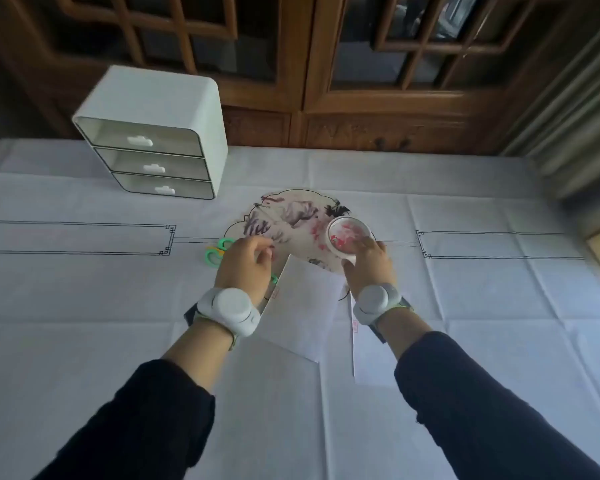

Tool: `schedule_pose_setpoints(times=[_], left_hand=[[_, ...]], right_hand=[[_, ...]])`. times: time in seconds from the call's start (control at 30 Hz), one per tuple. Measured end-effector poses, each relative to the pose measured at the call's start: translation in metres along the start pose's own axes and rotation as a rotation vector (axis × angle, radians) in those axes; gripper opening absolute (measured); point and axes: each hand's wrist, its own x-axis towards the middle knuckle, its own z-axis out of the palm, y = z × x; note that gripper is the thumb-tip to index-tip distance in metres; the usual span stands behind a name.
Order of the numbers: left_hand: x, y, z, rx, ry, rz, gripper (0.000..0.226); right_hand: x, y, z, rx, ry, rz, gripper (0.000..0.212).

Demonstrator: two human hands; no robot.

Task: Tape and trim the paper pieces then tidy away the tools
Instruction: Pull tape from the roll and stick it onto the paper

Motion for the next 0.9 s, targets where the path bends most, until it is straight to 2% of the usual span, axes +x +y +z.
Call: schedule_pose_setpoints(times=[0.3, 0.5, 0.63, 0.73, 0.9], left_hand=[[0.003, 0.002, 0.012, -0.016, 0.021, 0.096, 0.026], [0.006, 0.02, 0.007, 0.028, -0.032, 0.267, 0.038], [0.006, 0.036, 0.0, -0.024, -0.051, 0.408, 0.03], [0.004, 0.038, -0.001, -0.067, -0.1, 0.353, 0.026], [0.001, 0.028, 0.0, -0.186, -0.111, 0.228, 0.015]], right_hand=[[0.006, 0.004, 0.001, -0.055, 0.035, -0.075, 0.025], [-0.008, -0.02, -0.024, 0.095, 0.152, -0.233, 0.017], [-0.018, -0.04, -0.039, 0.236, 0.241, -0.368, 0.015], [-0.022, -0.05, -0.042, 0.345, 0.262, -0.435, 0.014], [-0.024, -0.054, -0.037, 0.467, 0.237, -0.412, 0.012]])
